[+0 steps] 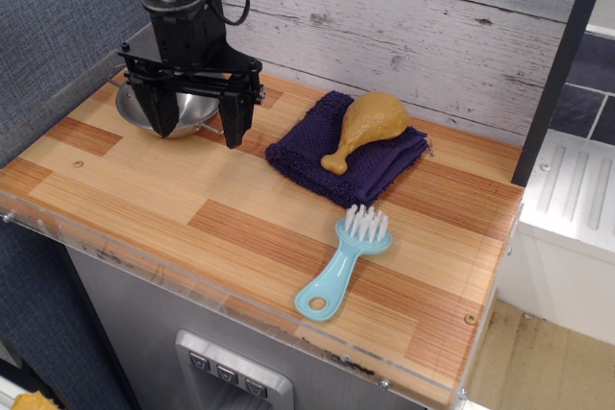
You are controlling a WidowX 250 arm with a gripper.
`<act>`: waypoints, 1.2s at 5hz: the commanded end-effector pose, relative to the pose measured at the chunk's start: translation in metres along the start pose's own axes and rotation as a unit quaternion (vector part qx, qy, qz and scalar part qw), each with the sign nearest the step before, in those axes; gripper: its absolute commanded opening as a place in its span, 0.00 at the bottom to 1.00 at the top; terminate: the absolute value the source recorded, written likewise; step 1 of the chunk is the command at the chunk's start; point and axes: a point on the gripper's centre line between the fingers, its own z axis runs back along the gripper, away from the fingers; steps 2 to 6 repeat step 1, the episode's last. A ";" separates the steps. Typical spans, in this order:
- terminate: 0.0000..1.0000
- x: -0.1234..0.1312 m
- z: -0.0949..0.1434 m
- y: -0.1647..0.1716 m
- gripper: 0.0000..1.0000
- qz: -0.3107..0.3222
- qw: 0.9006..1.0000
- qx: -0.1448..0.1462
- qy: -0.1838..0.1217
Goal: Put the pot to the left of the cloth.
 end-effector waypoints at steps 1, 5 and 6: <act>1.00 -0.001 0.014 0.001 1.00 -0.013 0.999 0.027 -0.037; 1.00 -0.001 0.014 0.001 1.00 -0.013 0.999 0.027 -0.037; 1.00 -0.001 0.014 0.001 1.00 -0.013 0.999 0.027 -0.037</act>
